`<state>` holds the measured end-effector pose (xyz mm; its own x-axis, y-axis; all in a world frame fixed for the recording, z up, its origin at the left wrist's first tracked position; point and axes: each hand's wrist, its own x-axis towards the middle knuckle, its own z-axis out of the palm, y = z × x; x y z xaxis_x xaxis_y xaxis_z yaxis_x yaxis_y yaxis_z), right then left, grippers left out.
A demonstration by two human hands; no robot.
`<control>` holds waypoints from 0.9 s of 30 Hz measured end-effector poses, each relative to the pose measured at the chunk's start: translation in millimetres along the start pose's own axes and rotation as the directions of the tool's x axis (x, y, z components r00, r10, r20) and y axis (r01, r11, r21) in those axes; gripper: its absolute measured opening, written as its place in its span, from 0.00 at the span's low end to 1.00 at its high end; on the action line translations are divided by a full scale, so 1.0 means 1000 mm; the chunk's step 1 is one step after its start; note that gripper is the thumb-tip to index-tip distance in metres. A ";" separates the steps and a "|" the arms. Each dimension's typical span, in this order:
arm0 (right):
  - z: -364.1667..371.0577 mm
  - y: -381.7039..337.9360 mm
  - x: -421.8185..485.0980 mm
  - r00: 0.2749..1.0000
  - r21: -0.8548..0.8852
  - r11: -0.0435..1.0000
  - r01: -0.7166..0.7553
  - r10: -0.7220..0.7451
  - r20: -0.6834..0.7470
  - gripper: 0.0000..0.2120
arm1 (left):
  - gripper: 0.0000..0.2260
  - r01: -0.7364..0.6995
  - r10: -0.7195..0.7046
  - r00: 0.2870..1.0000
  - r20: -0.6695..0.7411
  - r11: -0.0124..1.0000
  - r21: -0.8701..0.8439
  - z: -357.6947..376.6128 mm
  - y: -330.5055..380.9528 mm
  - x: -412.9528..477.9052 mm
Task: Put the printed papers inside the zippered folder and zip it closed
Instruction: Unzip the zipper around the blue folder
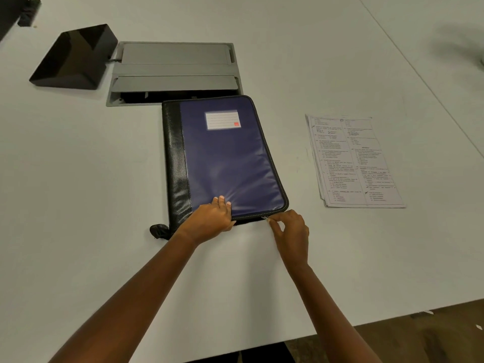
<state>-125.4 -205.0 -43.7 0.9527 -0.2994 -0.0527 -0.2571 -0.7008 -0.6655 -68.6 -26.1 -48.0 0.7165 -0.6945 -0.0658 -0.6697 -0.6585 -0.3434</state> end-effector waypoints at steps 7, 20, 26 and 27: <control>0.025 -0.022 -0.016 0.990 0.032 0.996 0.082 -0.085 0.116 0.07 | 0.24 0.012 -0.014 0.992 0.127 1.000 0.016 -0.001 0.000 0.002; 0.048 -0.024 -0.024 0.983 -0.023 0.992 0.125 -0.121 0.139 0.10 | 0.22 0.066 -0.127 0.984 -0.128 0.914 -0.401 0.003 -0.001 -0.015; 0.057 -0.026 -0.032 0.991 -0.060 0.989 0.135 -0.133 0.035 0.06 | 0.30 0.426 -0.391 0.901 0.187 0.726 -0.539 0.027 -0.020 -0.061; 0.059 -0.027 -0.033 0.991 -0.069 0.988 0.137 -0.136 0.021 0.06 | 0.33 0.492 -0.433 0.867 0.246 0.664 -0.564 0.029 -0.023 -0.068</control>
<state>-140.7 -138.0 -67.7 0.9819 -0.1881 0.0228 -0.1348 -0.7781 -0.6135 -96.3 44.8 -63.0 0.9594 -0.2455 -0.1386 -0.2023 -0.9420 0.2679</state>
